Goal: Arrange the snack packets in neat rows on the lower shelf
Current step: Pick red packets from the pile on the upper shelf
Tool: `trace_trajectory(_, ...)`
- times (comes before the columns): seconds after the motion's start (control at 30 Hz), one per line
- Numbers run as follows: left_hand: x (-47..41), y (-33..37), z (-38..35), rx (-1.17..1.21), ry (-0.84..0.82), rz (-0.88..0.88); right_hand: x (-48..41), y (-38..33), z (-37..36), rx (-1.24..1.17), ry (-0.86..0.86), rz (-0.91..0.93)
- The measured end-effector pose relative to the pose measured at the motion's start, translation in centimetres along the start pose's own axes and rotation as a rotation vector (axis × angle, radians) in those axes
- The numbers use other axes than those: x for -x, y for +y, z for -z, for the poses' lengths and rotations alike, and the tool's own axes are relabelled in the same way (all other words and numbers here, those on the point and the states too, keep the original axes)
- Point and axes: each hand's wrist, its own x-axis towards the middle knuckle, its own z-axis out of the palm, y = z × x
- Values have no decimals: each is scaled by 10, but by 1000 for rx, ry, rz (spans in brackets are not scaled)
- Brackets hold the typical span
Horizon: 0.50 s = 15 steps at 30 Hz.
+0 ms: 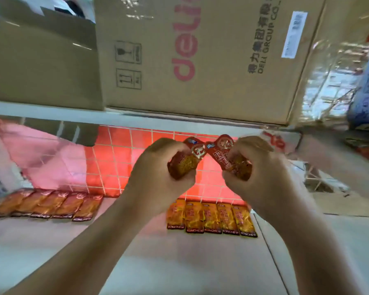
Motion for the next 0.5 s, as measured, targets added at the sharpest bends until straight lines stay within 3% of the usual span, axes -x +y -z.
trace_trajectory(0.2,78,-113,30,-74,-79,298,24,-29,-163,-105,-227,-206)
trace_trajectory(0.33,142,-172,21,-241,-245,467,69,-43,-261,-117,-428,-369)
trace_trajectory(0.5,176,-219,0,-408,-297,513,84,-49,-328,23,-464,-402)
